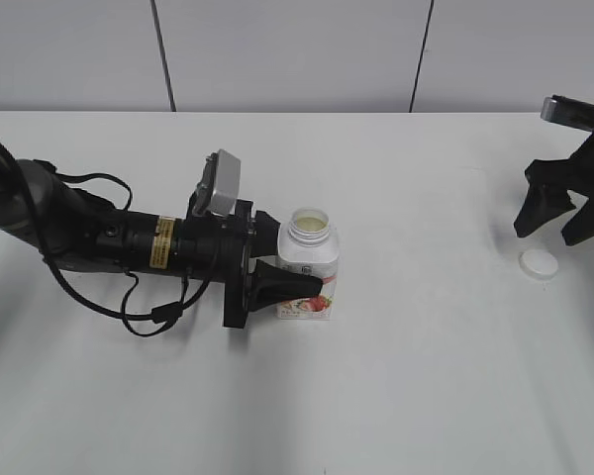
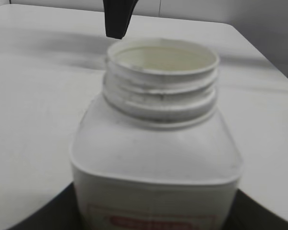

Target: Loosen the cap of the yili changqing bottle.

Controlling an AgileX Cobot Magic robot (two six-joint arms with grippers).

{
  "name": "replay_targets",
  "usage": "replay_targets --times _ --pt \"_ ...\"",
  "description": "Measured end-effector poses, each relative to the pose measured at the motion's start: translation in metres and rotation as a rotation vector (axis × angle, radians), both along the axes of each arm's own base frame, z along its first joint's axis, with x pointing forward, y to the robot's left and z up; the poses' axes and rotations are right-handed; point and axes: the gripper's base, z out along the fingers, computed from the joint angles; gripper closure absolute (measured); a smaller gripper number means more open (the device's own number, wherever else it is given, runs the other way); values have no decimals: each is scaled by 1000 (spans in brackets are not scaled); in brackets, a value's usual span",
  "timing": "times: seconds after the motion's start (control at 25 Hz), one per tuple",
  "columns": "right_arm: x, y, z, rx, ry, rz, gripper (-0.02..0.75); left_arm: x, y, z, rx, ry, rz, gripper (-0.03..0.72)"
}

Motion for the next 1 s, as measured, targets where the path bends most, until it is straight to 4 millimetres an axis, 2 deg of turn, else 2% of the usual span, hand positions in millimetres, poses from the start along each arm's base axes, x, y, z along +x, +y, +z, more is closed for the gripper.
replay_targets --times 0.08,0.2,0.28,0.48,0.8,1.0 --pt "-1 0 5 2 -7 -1 183 0 0 0 0 0 0 281" --pt "-2 1 19 0 -43 -3 183 0 0 0 0 0 -1 146" --pt "-3 1 30 -1 -67 -12 183 0 0 0 1 0 -4 88" --pt "-10 2 61 -1 -125 -17 183 -2 0 7 16 -21 -43 65" --pt "-28 5 107 7 -190 -21 183 -1 0 76 -22 -167 -54 74" --pt "-42 7 128 18 -190 -1 183 -5 2 128 -32 -112 11 85"
